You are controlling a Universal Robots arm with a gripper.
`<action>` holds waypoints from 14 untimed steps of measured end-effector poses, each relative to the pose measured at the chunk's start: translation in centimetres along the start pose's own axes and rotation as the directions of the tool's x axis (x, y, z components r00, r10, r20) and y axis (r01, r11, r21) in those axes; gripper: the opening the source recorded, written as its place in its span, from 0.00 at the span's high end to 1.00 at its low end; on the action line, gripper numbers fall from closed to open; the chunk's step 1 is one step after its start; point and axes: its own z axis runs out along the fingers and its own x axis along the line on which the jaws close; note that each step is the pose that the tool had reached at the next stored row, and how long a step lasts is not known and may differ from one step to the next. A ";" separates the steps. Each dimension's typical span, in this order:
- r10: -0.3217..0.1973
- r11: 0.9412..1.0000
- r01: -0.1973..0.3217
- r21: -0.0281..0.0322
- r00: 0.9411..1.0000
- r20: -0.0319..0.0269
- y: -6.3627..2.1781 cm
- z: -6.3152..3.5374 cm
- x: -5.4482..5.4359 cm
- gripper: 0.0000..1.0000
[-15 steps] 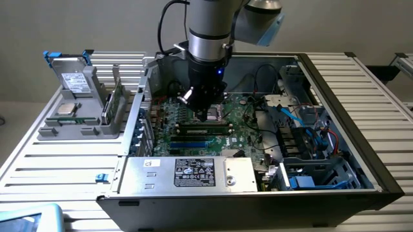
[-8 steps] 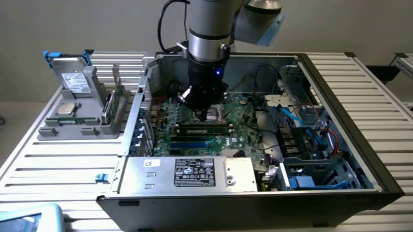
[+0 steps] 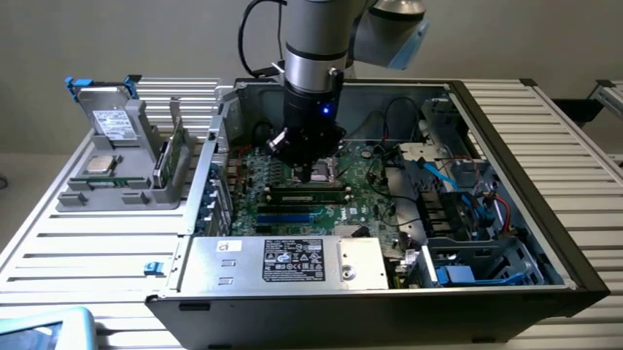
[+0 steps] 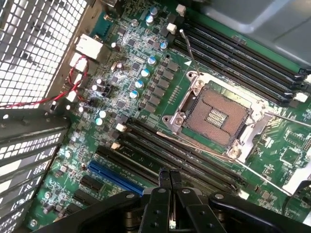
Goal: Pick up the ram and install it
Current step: 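Press down the ram until it locks into place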
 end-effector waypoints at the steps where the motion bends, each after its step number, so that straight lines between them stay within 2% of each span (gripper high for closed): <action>1: 0.016 1.000 -0.016 -0.001 1.000 0.000 0.00 0.00 0.0 0.89; 7: 0.098 0.995 -0.098 -0.006 0.995 0.001 0.00 0.00 0.0 0.89; 11: 0.146 0.989 -0.146 -0.007 0.989 0.007 0.00 0.00 0.0 0.89; 14: 0.182 0.983 -0.181 -0.007 0.983 0.014 0.00 0.00 0.0 0.89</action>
